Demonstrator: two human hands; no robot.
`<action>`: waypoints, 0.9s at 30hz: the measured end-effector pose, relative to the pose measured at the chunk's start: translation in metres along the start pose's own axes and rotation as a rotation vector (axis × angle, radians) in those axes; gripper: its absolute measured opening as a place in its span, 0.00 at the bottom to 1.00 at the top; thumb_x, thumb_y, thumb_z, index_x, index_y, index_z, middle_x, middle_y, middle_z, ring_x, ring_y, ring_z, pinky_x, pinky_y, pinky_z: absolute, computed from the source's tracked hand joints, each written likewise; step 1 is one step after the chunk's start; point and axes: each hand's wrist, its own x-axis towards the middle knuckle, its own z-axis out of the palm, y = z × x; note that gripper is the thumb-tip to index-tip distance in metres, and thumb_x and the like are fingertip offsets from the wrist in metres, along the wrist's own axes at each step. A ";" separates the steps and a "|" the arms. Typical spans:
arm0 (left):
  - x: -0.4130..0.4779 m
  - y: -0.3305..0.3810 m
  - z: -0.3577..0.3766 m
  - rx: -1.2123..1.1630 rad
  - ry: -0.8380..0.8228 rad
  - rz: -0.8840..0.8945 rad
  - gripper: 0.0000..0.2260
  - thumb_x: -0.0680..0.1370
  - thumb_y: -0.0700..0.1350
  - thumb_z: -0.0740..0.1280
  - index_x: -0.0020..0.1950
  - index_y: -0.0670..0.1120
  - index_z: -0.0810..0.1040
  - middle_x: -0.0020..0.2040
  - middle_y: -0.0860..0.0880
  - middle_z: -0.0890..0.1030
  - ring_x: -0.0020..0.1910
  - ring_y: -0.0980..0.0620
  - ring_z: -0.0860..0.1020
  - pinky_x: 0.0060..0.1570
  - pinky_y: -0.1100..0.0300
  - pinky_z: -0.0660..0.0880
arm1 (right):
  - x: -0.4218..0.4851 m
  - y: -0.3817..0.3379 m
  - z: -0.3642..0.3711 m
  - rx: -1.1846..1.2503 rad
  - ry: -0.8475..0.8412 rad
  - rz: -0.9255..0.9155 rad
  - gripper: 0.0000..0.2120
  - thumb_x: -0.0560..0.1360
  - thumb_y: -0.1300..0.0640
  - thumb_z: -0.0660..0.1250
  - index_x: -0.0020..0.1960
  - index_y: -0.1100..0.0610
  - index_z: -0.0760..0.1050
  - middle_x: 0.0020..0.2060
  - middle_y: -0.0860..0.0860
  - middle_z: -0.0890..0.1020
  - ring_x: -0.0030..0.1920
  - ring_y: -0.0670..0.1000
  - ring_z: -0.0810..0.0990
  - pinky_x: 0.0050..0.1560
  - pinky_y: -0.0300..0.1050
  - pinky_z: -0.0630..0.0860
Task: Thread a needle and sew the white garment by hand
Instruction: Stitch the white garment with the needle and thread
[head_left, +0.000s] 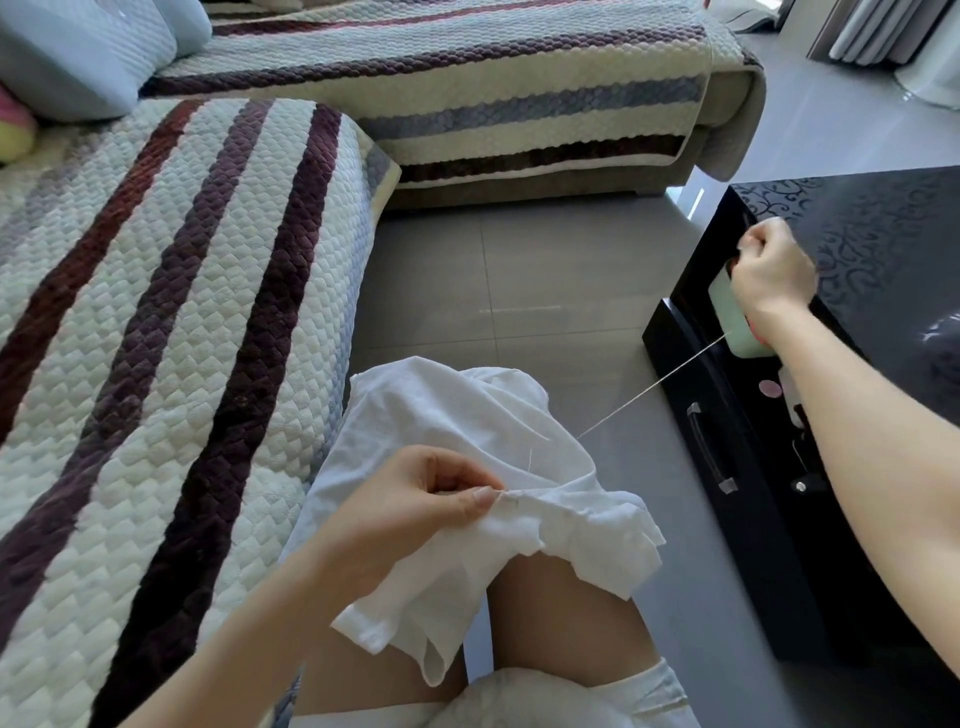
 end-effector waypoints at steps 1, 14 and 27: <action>-0.001 0.001 -0.001 -0.008 0.002 -0.001 0.06 0.69 0.45 0.70 0.41 0.45 0.85 0.39 0.48 0.84 0.38 0.57 0.80 0.40 0.68 0.74 | -0.008 -0.008 0.000 -0.017 -0.021 -0.067 0.11 0.81 0.57 0.55 0.56 0.58 0.73 0.50 0.58 0.80 0.52 0.62 0.77 0.50 0.50 0.68; 0.003 0.001 -0.002 -0.034 0.003 -0.025 0.05 0.70 0.42 0.71 0.42 0.43 0.85 0.41 0.44 0.84 0.39 0.55 0.81 0.41 0.67 0.76 | -0.189 -0.032 -0.003 0.082 -0.551 -1.024 0.07 0.69 0.48 0.68 0.40 0.50 0.82 0.31 0.42 0.80 0.29 0.44 0.72 0.32 0.34 0.66; 0.009 -0.005 -0.001 0.007 -0.002 -0.059 0.06 0.76 0.37 0.69 0.41 0.44 0.85 0.39 0.48 0.84 0.38 0.56 0.80 0.40 0.67 0.74 | -0.061 -0.115 -0.119 1.559 -0.761 -0.093 0.15 0.70 0.58 0.70 0.27 0.53 0.71 0.22 0.46 0.62 0.24 0.44 0.57 0.27 0.37 0.55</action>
